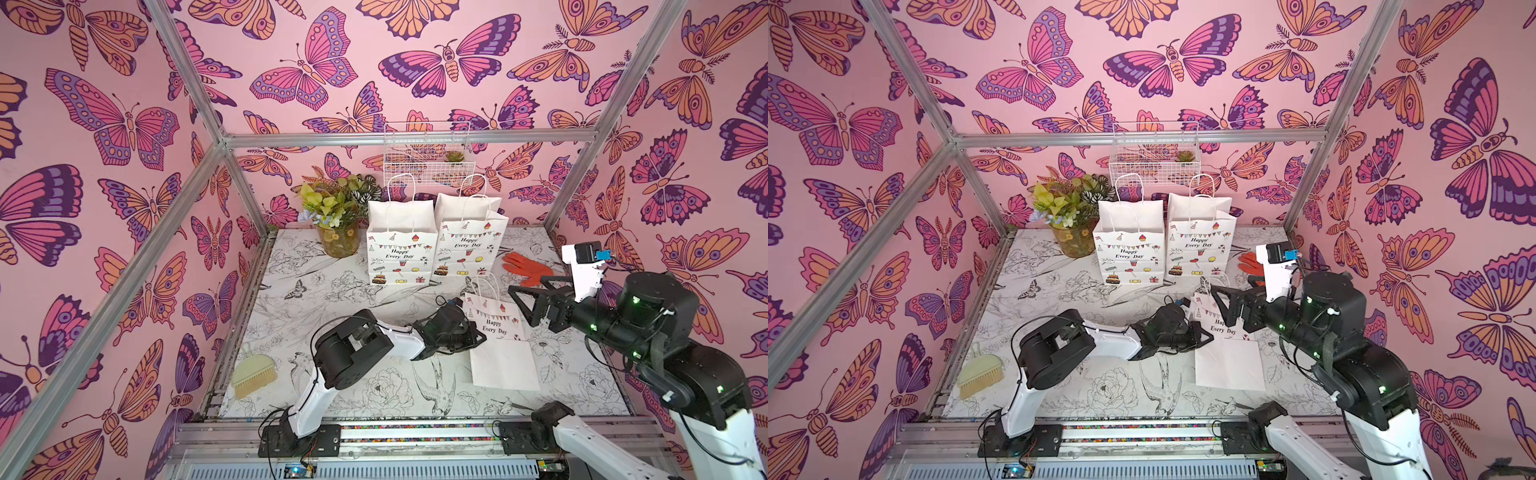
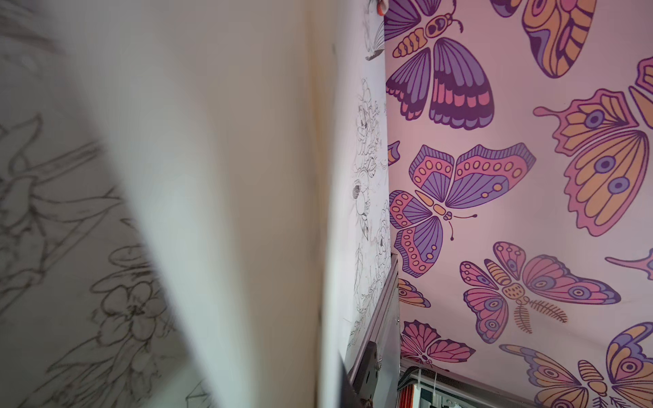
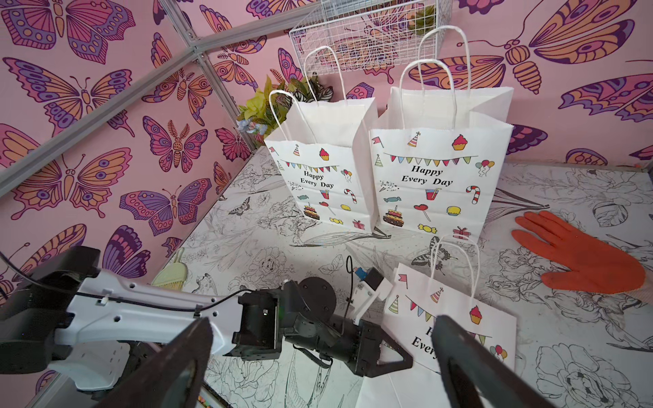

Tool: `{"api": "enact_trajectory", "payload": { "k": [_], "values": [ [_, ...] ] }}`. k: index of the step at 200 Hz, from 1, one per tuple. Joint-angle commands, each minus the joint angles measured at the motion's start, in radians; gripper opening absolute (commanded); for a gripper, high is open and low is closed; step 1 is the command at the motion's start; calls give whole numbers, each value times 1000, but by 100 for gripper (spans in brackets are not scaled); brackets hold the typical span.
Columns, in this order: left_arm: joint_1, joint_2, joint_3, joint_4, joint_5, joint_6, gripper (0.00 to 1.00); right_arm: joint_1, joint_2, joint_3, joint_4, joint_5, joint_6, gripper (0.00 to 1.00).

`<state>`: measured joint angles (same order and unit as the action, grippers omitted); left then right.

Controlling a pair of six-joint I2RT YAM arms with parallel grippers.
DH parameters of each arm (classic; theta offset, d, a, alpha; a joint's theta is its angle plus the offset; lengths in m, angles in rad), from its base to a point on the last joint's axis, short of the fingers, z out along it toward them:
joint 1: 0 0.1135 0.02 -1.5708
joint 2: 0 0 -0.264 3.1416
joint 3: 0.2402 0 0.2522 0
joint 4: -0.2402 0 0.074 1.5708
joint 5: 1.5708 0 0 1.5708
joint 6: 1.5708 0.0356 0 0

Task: Put away the paper bag
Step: Place the paper bag at the center of the board.

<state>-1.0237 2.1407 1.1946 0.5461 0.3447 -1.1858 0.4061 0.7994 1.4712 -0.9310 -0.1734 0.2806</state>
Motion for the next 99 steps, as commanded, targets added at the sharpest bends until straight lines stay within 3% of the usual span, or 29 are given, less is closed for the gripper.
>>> {"api": "enact_trajectory", "payload": {
  "k": [1,16,74,99],
  "values": [
    [-11,29,23,-1,12,-17,0,-4,-5,-9,15,-5,-1,99],
    [-16,41,34,-14,13,-15,2,-4,-6,-14,16,-2,-4,99],
    [-28,92,75,-25,28,-28,36,-4,-7,-26,15,-8,-7,99],
    [-27,82,60,-27,20,-22,44,-4,-12,-29,14,-8,-9,99]
  ]
}}
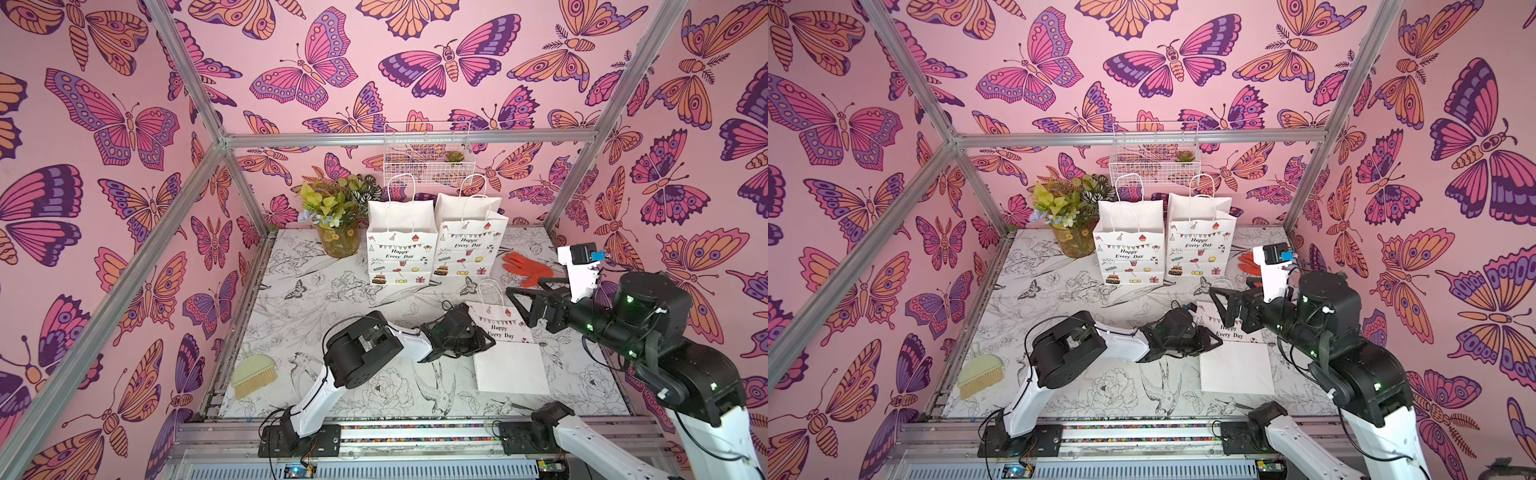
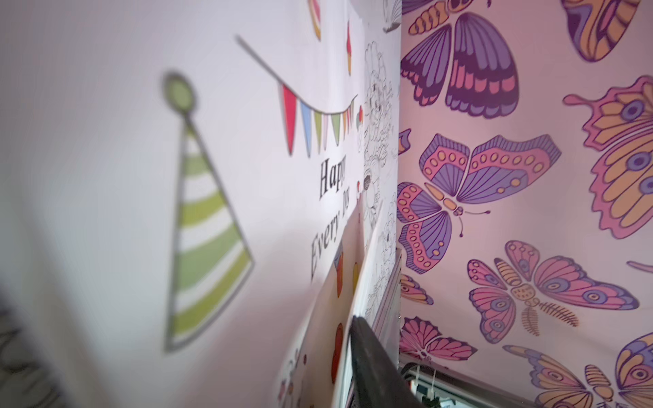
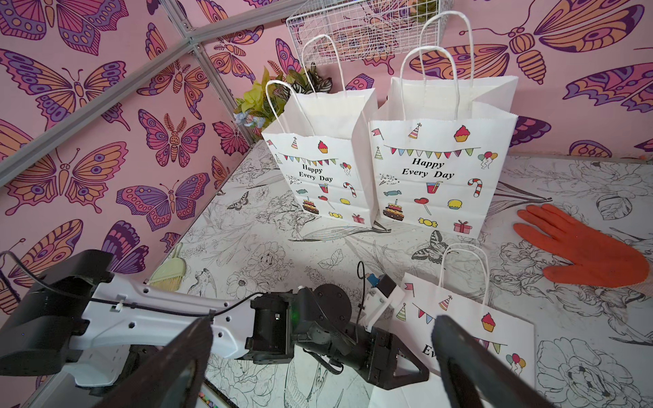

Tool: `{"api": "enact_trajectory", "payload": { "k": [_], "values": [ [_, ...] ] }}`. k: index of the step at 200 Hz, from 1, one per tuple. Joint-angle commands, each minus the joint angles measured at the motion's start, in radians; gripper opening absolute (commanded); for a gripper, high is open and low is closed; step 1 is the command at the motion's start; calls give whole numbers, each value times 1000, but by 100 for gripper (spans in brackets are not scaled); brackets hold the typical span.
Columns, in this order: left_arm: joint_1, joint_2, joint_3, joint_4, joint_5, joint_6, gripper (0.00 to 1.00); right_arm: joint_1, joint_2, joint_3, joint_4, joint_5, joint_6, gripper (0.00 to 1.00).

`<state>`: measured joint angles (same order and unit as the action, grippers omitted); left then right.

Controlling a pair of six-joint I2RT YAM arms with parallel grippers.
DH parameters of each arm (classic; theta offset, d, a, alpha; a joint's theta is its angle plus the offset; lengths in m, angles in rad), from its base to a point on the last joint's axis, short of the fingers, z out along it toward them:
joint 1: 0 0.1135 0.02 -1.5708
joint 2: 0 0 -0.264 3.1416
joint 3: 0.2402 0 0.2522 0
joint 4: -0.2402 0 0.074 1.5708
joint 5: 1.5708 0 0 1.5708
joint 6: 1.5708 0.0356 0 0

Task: Put away the paper bag
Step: Place the paper bag at the center of the board.

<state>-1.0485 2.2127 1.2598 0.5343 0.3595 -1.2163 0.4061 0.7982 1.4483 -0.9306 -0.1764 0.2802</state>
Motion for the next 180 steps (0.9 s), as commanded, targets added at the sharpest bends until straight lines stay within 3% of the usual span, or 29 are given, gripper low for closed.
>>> {"api": "enact_trajectory", "payload": {
  "k": [1,60,97,139,180],
  "values": [
    [-2,10,-5,-15,5,9,44,-3,-11,-6,13,-5,-9,99],
    [14,-58,-89,-11,-10,41,67,-4,-19,-36,15,-3,-10,99],
    [91,-234,-193,-93,-37,157,71,-4,-9,-59,15,5,-16,99],
    [162,-498,-177,-398,-106,496,78,-6,6,-121,53,-15,2,99],
    [236,-772,-143,-642,-302,836,82,-6,26,-178,108,-35,10,99]
  ]
}}
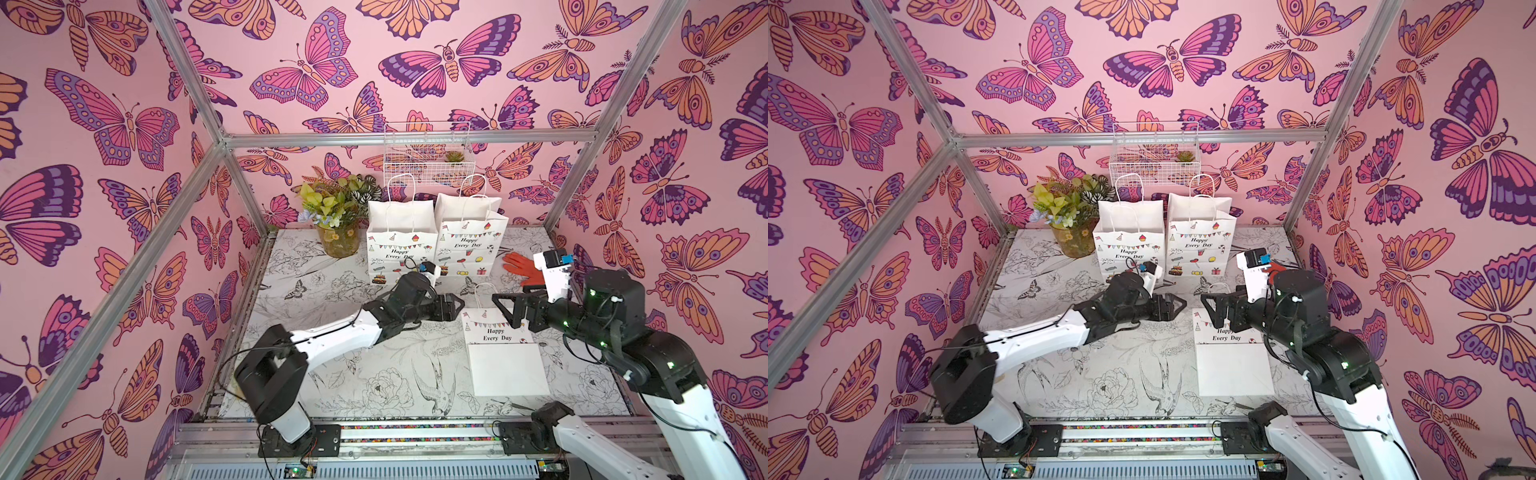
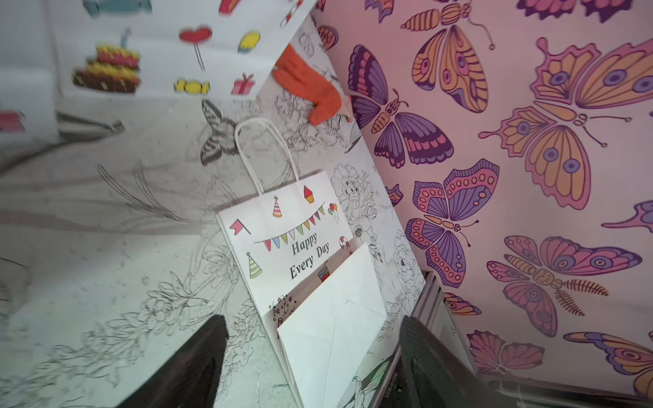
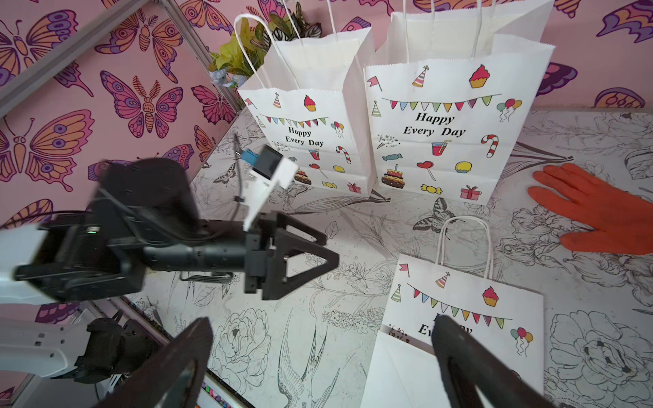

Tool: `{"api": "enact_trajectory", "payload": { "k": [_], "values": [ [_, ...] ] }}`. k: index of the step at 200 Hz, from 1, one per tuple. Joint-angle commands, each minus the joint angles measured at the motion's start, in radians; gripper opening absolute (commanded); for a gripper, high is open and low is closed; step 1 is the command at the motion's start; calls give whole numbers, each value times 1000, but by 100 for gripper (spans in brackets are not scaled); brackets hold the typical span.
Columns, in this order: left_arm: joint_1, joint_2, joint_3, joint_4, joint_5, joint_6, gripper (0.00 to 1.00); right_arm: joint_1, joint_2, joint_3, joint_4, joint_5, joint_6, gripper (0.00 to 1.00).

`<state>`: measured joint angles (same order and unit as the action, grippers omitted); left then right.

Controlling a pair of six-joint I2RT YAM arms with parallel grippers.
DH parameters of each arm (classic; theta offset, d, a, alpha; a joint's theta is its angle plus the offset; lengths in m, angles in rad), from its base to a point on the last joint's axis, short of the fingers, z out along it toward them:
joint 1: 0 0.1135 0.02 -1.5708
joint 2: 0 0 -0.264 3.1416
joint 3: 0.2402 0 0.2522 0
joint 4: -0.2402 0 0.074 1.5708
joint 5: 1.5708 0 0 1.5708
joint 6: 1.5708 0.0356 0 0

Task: Put away the paper bag
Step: Place the paper bag at the center of the board, then pick up the paper bag from the center of the board.

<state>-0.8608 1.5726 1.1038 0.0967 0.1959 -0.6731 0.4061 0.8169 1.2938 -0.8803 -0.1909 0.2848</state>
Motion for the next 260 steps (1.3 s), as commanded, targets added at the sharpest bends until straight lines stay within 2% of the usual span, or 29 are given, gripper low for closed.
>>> {"api": "enact_trajectory", "payload": {
  "k": [1,22,42,63,81,106,127,164,219,260],
  "values": [
    [50,-138,13,-207,-141,301,82,-6,8,-24,60,-21,5,99],
    [128,-255,-23,-228,-210,404,84,-6,18,-51,97,-27,6,99],
    [237,-359,-87,-187,-203,430,84,-6,37,-82,139,-43,17,99],
    [400,-397,-168,-75,-76,382,84,-6,70,-103,189,-74,31,100],
    [539,-383,-246,136,98,296,84,-6,110,-108,237,-88,20,100],
    [646,-311,-260,308,218,229,83,-6,182,-100,325,-89,-8,95],
    [680,-224,-234,415,279,182,83,-6,260,-91,411,-88,-28,93],
    [682,-131,-128,469,380,155,83,-6,412,-72,574,-74,-57,88],
    [683,-48,-34,477,423,133,83,-6,637,3,758,-45,-107,76],
    [683,11,11,471,468,118,83,-6,792,94,800,-3,-140,69]
  ]
}}
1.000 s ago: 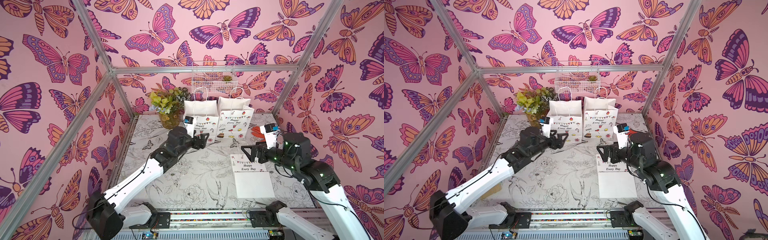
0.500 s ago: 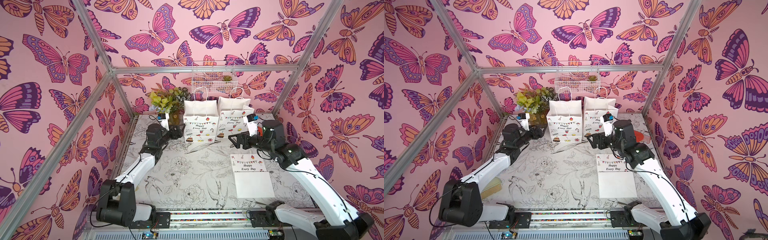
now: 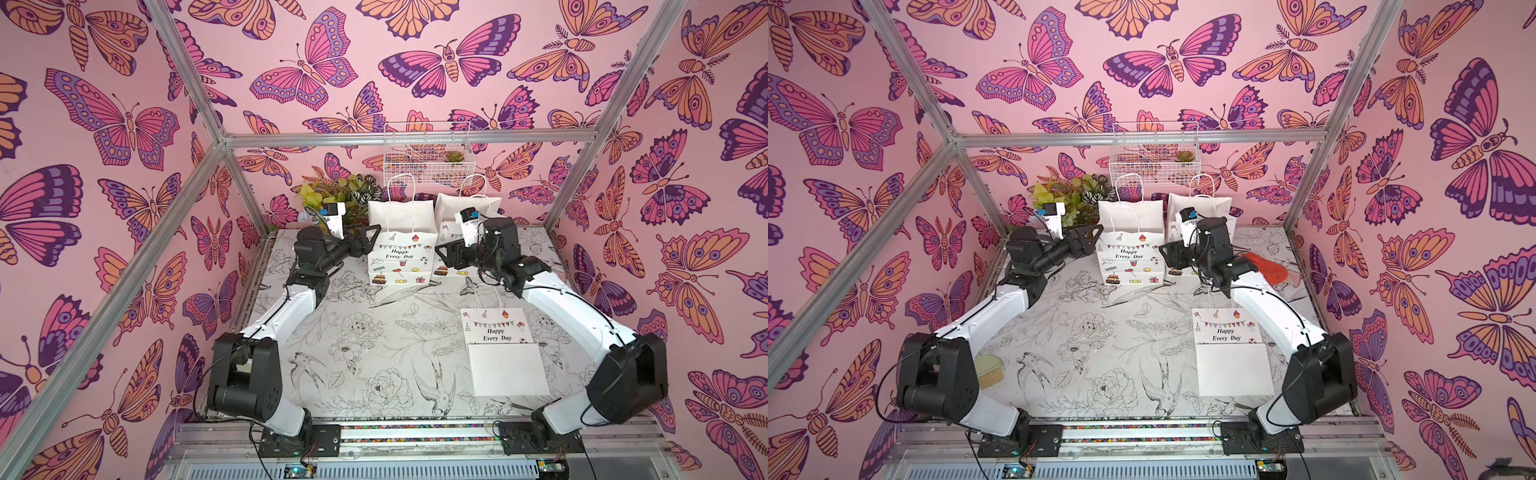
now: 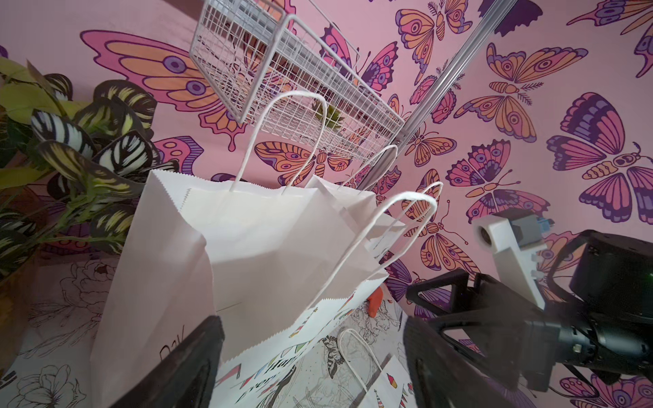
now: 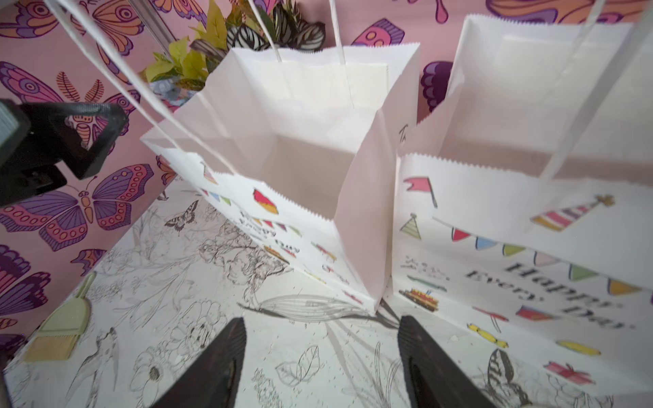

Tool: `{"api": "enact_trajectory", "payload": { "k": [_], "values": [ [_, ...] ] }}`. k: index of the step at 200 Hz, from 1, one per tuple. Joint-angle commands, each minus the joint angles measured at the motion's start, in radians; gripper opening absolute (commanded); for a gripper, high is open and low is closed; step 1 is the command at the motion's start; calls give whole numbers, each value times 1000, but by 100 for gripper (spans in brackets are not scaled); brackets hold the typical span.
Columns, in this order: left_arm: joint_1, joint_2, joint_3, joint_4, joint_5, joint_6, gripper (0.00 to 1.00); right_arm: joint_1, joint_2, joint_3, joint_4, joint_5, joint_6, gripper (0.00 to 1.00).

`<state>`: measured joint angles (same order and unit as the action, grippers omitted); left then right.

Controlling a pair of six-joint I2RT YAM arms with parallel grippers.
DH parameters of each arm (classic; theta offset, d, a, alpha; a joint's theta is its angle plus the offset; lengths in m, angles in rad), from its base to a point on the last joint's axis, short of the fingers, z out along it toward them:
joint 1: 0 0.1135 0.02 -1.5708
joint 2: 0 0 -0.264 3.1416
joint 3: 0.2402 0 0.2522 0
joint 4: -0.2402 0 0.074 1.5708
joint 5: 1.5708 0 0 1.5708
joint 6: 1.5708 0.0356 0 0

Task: Put away the paper bag
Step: Pick up the paper bag from the center of the board.

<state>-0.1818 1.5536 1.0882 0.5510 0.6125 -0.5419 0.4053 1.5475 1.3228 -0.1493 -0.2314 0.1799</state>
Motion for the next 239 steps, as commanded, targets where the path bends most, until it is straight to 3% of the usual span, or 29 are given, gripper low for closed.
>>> {"api": "enact_trajectory", "payload": {
  "k": [1,109,130,158,196,239],
  "values": [
    [3,31,29,17,51,-14,83,-5,65,66,71,38,-37,69],
    [-32,154,127,15,142,-67,82,-5,270,217,111,-57,-21,63],
    [-48,172,139,13,152,-76,81,-3,279,229,115,-81,-12,51],
    [-53,177,138,12,153,-79,81,0,281,233,116,-103,-3,25],
    [-54,141,115,3,142,-68,81,5,267,219,89,-139,3,4],
    [-39,-51,-4,-20,57,-53,81,4,195,185,-1,-223,23,0]
  ]
}}
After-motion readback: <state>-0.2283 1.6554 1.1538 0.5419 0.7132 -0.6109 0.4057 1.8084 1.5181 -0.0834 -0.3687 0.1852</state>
